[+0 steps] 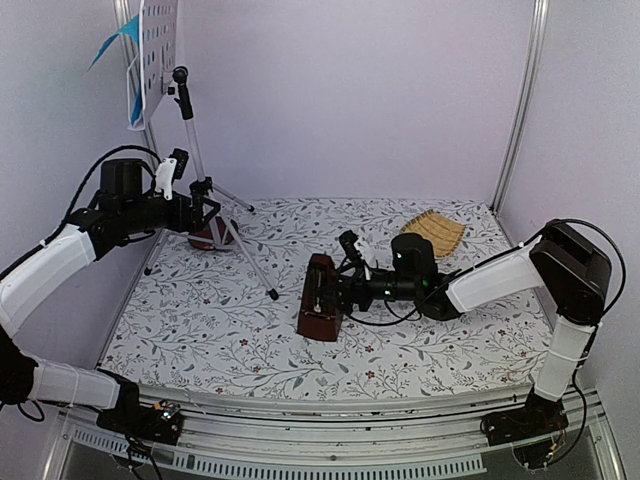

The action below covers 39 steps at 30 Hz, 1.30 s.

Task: Pack up the instrument practice props

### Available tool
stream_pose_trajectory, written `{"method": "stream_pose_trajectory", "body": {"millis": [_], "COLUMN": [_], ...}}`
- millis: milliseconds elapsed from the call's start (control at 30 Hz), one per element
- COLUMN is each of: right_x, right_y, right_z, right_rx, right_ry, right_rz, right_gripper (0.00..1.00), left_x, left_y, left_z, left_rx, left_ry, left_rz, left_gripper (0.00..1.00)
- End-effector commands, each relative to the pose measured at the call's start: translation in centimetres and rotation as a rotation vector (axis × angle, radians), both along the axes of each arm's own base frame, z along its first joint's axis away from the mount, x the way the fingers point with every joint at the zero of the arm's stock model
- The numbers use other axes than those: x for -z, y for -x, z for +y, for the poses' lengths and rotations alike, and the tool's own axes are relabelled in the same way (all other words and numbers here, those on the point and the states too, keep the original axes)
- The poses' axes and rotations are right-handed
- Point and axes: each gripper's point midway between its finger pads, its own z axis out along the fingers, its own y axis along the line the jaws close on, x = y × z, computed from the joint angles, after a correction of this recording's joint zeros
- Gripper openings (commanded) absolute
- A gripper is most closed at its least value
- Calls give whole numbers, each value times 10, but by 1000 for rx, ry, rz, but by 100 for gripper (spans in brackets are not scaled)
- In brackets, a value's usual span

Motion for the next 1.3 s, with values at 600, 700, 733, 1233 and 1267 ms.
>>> {"method": "stream_pose_trajectory", "body": {"millis": [600, 700, 733, 1233, 1267], "right_x": [-10, -10, -10, -8, -8], "right_y": [0, -2, -3, -13, -14], "right_z": [-3, -4, -4, -8, -7], "right_rx": [29, 35, 35, 57, 59], "right_ry": [-69, -82, -87, -97, -95], "right_rz": [30, 48, 52, 102, 104], "right_gripper": [78, 77, 77, 75, 75], "left_x": [6, 5, 5, 11, 13], "left_y": [2, 2, 3, 50, 51], "left_z": [3, 2, 1, -95, -103], "left_rx": [2, 5, 10, 208, 224], "left_ry": [-9, -6, -3, 166, 187], "left_rz": [9, 8, 9, 16, 20], "left_gripper": [94, 94, 94, 87, 87]}}
